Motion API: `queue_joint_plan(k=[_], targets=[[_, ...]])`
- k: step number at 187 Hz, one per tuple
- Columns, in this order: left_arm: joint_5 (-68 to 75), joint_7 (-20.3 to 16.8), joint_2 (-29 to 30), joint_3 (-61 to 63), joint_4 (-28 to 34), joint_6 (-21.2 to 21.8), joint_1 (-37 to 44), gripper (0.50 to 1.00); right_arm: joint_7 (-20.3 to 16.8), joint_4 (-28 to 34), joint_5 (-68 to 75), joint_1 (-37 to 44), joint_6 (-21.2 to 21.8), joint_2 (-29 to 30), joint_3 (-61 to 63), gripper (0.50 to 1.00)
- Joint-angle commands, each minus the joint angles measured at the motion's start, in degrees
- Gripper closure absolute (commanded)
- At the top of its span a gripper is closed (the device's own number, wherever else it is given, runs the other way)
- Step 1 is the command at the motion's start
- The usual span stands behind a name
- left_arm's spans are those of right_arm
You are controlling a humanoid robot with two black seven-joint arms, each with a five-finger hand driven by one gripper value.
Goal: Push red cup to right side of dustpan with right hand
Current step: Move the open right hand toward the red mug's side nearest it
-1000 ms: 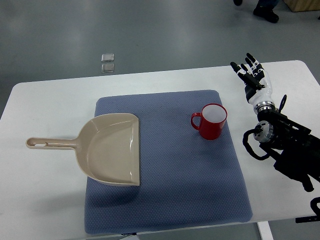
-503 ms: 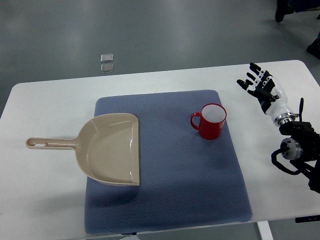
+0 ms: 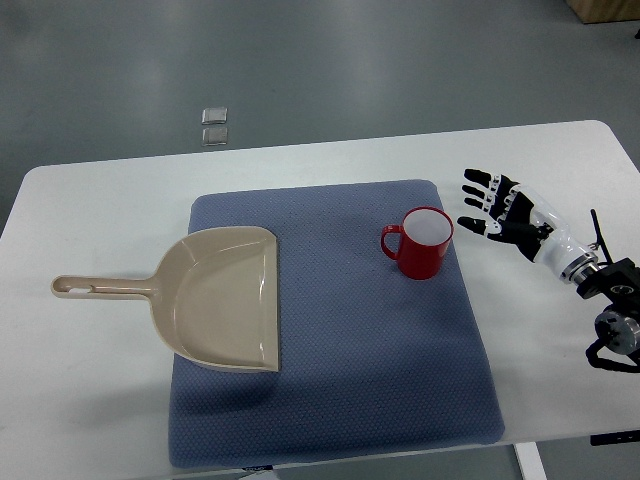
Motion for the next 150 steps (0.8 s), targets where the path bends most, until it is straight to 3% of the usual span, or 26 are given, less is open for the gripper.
queue_joint_plan(k=[1, 150], targets=[[0.0, 0.0, 0.0, 0.0, 0.0, 0.0, 0.0, 0.5, 0.0, 0.29, -0.4, -0.04, -0.04, 0.03, 0.2, 0.574], [0.0, 0.0, 0.0, 0.0, 0.0, 0.0, 0.0, 0.5, 0.0, 6.96, -5.93, -3.29, -0.74, 0.65, 4.24, 0.574]])
